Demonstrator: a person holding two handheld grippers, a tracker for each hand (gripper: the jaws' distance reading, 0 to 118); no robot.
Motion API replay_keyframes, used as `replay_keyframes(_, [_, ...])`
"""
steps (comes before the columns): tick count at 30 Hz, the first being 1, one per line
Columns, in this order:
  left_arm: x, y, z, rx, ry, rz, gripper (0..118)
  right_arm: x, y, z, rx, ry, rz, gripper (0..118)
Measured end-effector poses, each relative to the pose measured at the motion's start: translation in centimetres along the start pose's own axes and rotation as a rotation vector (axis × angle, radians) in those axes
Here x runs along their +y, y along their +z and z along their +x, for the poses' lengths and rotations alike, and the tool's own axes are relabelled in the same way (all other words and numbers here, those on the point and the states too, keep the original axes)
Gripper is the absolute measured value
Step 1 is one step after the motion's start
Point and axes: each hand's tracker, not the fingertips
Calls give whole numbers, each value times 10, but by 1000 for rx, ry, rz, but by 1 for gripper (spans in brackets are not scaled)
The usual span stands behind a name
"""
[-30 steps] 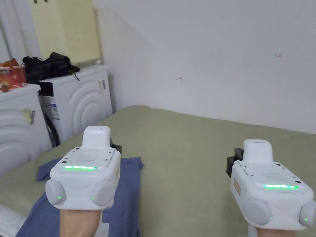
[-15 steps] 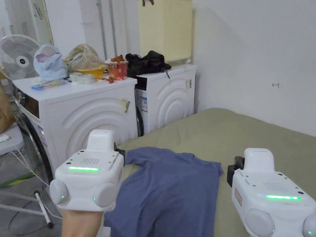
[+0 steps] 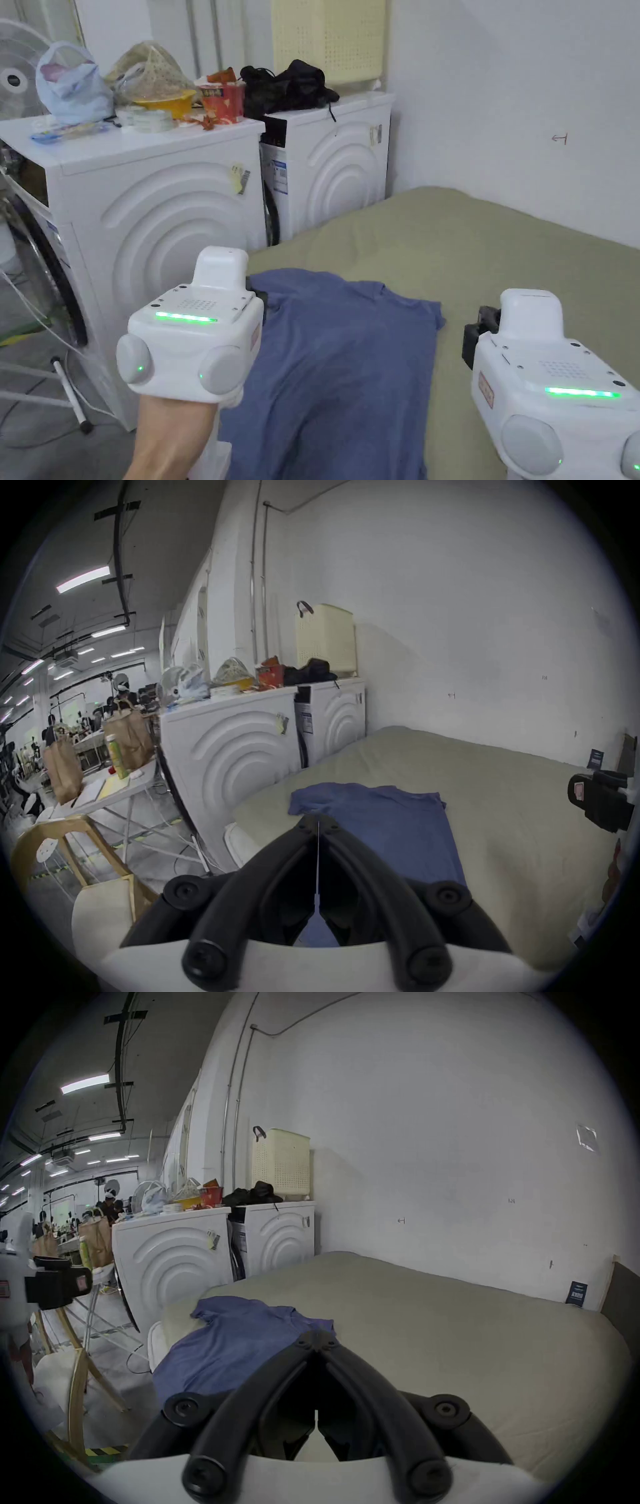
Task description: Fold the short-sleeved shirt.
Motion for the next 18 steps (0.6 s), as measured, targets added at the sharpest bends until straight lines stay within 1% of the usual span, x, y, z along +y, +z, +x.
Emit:
replay_keyframes(3, [-6,-58,18,-102,24,-125,1,-11,-15,3,-20,3,-31,0])
replay_keyframes(6, [-18,-124,43,-174,18,-264,1,-25,-30,8,-34,0,-69,0])
replay_keyframes(8, [-28,-169,62,-233,4,-395,1,-37,-43,14,-48,3,-91,0])
replay_keyframes(9, [-34,-187,69,-245,10,-429,1,-43,-48,17,-59,5,-99,0])
replay_keyframes(10, [-39,-206,77,-233,-7,-489,1,-49,-55,21,-63,7,-109,0])
replay_keyframes(12, [-47,-239,93,-234,-49,-536,1,-60,-67,29,-74,4,-140,0])
replay_keyframes(14, [-51,-262,106,-253,-91,-596,1,-69,-78,35,-81,-4,-157,0])
replay_keyframes(15, [-53,-270,111,-260,-94,-612,4,-72,-82,37,-85,-6,-166,0])
replay_keyframes(16, [-56,-281,115,-257,-92,-619,14,-75,-86,39,-86,-7,-171,0])
replay_keyframes(18, [-61,-293,125,-253,-97,-651,97,-80,-91,43,-87,-14,-183,0])
